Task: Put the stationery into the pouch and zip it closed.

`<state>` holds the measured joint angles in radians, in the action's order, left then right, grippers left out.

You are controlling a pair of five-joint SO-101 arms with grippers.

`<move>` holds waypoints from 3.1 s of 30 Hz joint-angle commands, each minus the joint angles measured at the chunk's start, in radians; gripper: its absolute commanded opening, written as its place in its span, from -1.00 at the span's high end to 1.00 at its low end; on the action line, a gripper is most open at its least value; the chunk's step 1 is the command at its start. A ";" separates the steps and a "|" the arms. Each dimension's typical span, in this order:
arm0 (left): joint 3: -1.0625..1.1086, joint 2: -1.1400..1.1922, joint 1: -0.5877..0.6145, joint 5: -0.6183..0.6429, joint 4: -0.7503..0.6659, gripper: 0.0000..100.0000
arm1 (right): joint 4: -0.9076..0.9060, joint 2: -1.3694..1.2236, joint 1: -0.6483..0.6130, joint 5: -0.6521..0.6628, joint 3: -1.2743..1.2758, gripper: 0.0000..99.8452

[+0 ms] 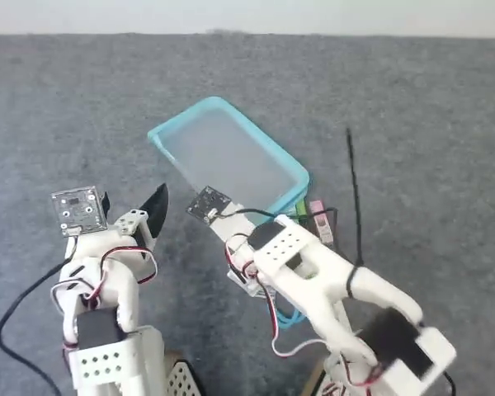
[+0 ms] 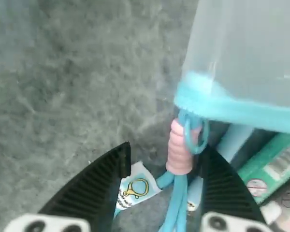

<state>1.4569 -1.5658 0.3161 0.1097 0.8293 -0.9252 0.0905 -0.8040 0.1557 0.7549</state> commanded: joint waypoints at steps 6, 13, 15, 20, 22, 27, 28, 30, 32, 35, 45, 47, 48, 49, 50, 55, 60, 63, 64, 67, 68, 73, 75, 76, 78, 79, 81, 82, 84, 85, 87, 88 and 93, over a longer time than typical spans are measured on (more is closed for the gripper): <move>0.058 -0.020 0.008 0.011 -0.143 0.33 | 0.013 -0.074 -0.002 -0.008 -0.104 0.55; 0.021 -0.020 0.009 0.008 -0.058 0.35 | 0.013 -0.061 0.039 -0.008 -0.106 0.85; -0.007 -0.020 0.005 0.008 -0.017 0.44 | 0.004 -0.059 0.084 0.002 -0.126 0.97; -0.028 -0.020 0.002 0.006 -0.015 0.82 | -0.246 -0.025 0.196 0.104 -0.354 0.99; -0.031 -0.020 -0.002 -0.025 -0.021 0.91 | -0.338 0.012 0.217 0.123 -0.439 0.99; -0.105 -0.018 -0.092 -0.130 0.080 0.76 | -0.400 0.148 0.193 0.127 -0.505 0.99; -0.127 -0.018 -0.132 -0.130 0.118 0.70 | -0.406 0.177 0.176 0.127 -0.502 0.99; -0.162 -0.018 -0.213 -0.132 0.189 0.59 | -0.435 0.232 0.143 0.133 -0.500 0.99; -0.180 -0.018 -0.272 -0.163 0.226 0.50 | -0.475 0.294 0.114 0.178 -0.502 0.99; -0.180 -0.018 -0.321 -0.195 0.244 0.42 | -0.501 0.401 0.087 0.222 -0.476 0.99; -0.180 -0.018 -0.445 -0.196 0.255 0.30 | -0.456 0.587 0.025 0.226 -0.354 0.99; -0.183 -0.018 -0.462 -0.196 0.256 0.30 | -0.450 0.562 0.025 0.222 -0.354 0.99; -0.183 -0.018 -0.466 -0.196 0.258 0.30 | -0.449 0.549 0.025 0.221 -0.354 0.99; -0.185 -0.020 -0.465 -0.199 0.258 0.30 | -0.447 0.533 0.027 0.221 -0.354 0.99; -0.188 -0.020 -0.462 -0.201 0.258 0.30 | -0.447 0.519 0.028 0.219 -0.354 0.99; -0.216 -0.020 -0.459 -0.198 0.275 0.30 | -0.447 0.506 0.028 0.210 -0.356 0.99; -0.220 -0.020 -0.459 -0.196 0.273 0.30 | -0.447 0.503 0.025 0.190 -0.356 0.99; -0.223 -0.020 -0.459 -0.201 0.278 0.30 | -0.447 0.503 0.025 0.190 -0.356 0.99; -0.223 -0.020 -0.459 -0.201 0.278 0.30 | -0.447 0.498 0.025 0.190 -0.356 0.99; -0.231 -0.020 -0.466 -0.204 0.296 0.30 | -0.424 0.495 0.031 0.190 -0.356 0.99; -0.242 -0.020 -0.466 -0.204 0.305 0.30 | -0.420 0.495 0.039 0.190 -0.356 0.99; -0.269 -0.020 -0.466 -0.204 0.334 0.30 | -0.418 0.495 0.047 0.190 -0.356 0.99; -0.271 -0.020 -0.466 -0.204 0.336 0.30 | -0.420 0.495 0.047 0.192 -0.356 0.99; -0.272 -0.020 -0.466 -0.204 0.336 0.30 | -0.426 0.495 0.047 0.195 -0.356 0.99; -0.272 -0.020 -0.466 -0.204 0.336 0.30 | -0.429 0.498 0.047 0.195 -0.356 0.99; -0.272 -0.020 -0.466 -0.204 0.336 0.30 | -0.429 0.498 0.047 0.195 -0.356 0.99; -0.272 -0.020 -0.466 -0.204 0.336 0.30 | -0.429 0.495 0.048 0.192 -0.358 0.99; -0.274 -0.020 -0.466 -0.204 0.336 0.30 | -0.429 0.493 0.048 0.181 -0.358 0.99; -0.271 -0.020 -0.466 -0.204 0.330 0.30 | -0.429 0.493 0.048 0.153 -0.359 0.99; -0.271 -0.020 -0.466 -0.201 0.330 0.30 | -0.429 0.493 0.048 0.152 -0.359 0.99; -0.272 -0.020 -0.466 -0.201 0.334 0.30 | -0.429 0.493 0.048 0.149 -0.359 0.99; -0.274 -0.020 -0.466 -0.201 0.336 0.30 | -0.429 0.493 0.048 0.146 -0.359 0.99; -0.274 -0.020 -0.466 -0.152 0.325 0.30 | -0.386 0.493 0.101 0.074 -0.359 0.99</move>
<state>1.2359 -1.5673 -0.1412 -0.0821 1.1592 -1.3594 0.5846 -0.7488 0.2800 0.4112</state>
